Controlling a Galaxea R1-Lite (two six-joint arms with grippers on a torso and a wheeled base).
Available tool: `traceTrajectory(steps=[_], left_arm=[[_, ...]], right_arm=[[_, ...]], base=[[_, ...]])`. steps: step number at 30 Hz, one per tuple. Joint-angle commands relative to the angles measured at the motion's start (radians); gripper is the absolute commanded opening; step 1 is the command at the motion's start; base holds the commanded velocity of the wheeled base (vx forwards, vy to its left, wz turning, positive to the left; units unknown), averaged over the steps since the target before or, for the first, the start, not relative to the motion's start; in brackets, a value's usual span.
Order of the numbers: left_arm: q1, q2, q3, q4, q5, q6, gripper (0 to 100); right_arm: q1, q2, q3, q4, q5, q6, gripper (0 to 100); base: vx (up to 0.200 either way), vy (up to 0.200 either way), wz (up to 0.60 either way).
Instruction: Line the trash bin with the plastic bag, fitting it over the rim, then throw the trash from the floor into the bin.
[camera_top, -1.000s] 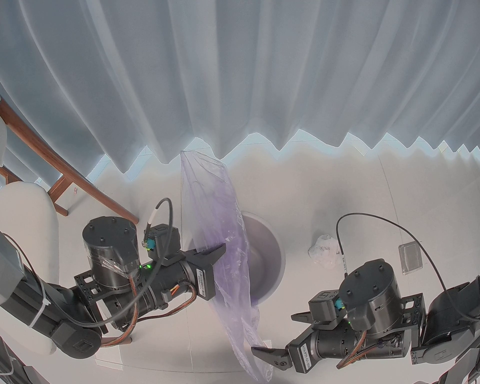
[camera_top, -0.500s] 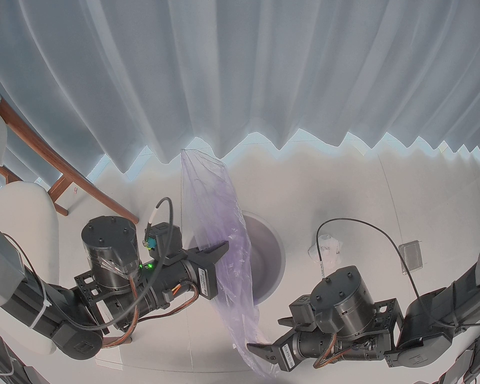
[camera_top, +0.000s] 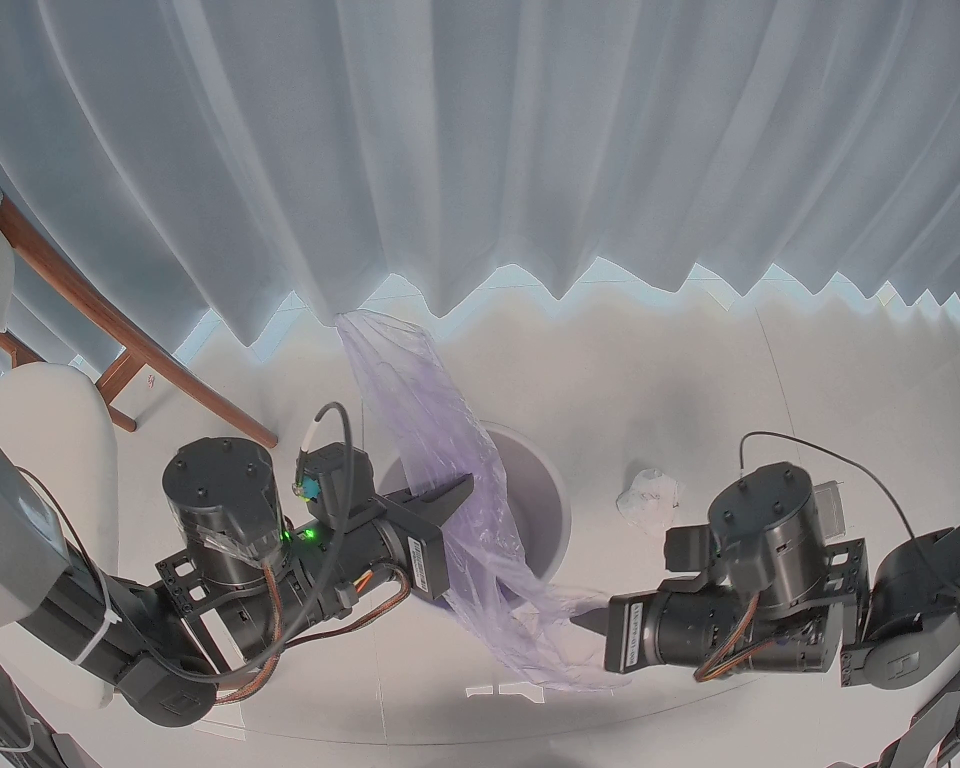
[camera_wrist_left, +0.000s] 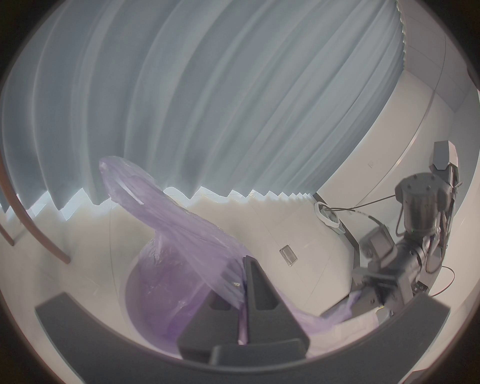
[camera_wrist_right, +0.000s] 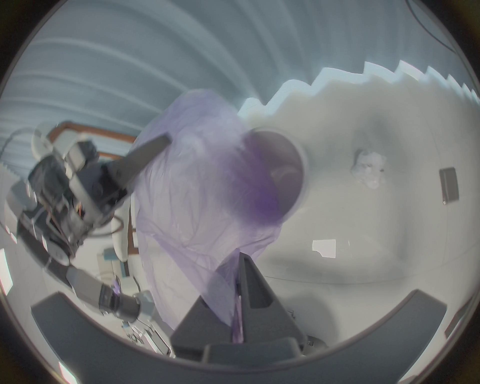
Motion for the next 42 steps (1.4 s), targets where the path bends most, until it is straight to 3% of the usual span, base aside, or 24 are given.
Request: traceTrajectory(steps=[1, 6, 17, 24, 31, 42], left_arm=[[-0.004, 0.043, 0.007, -0.008, 0.006, -0.001, 0], [-0.012, 0.043, 0.024, -0.008, 0.001, -0.007, 0], [-0.048, 0.006, 0.054, 0.002, 0.010, -0.033, 0], [-0.053, -0.022, 0.051, 0.008, 0.012, -0.044, 0], [-0.061, -0.025, 0.050, 0.009, 0.012, -0.069, 0], [-0.071, -0.037, 0.044, 0.060, 0.069, -0.079, 0]], right_arm=[[-0.145, -0.088, 0.015, 0.025, 0.047, 0.080, 0], [-0.205, -0.107, 0.001, 0.009, 0.129, 0.081, 0], [-0.234, -0.096, -0.022, -0.112, 0.122, 0.063, 0], [-0.234, -0.053, -0.151, -0.107, 0.122, 0.037, 0], [-0.277, -0.048, -0.100, -0.158, 0.121, -0.072, 0], [-0.259, -0.051, -0.079, -0.212, 0.121, -0.080, 0]], base=[[0.000, 0.000, 0.00], [0.000, 0.000, 0.00], [0.000, 0.000, 0.00], [0.000, 0.000, 0.00], [0.000, 0.000, 0.00], [0.000, 0.000, 0.00]])
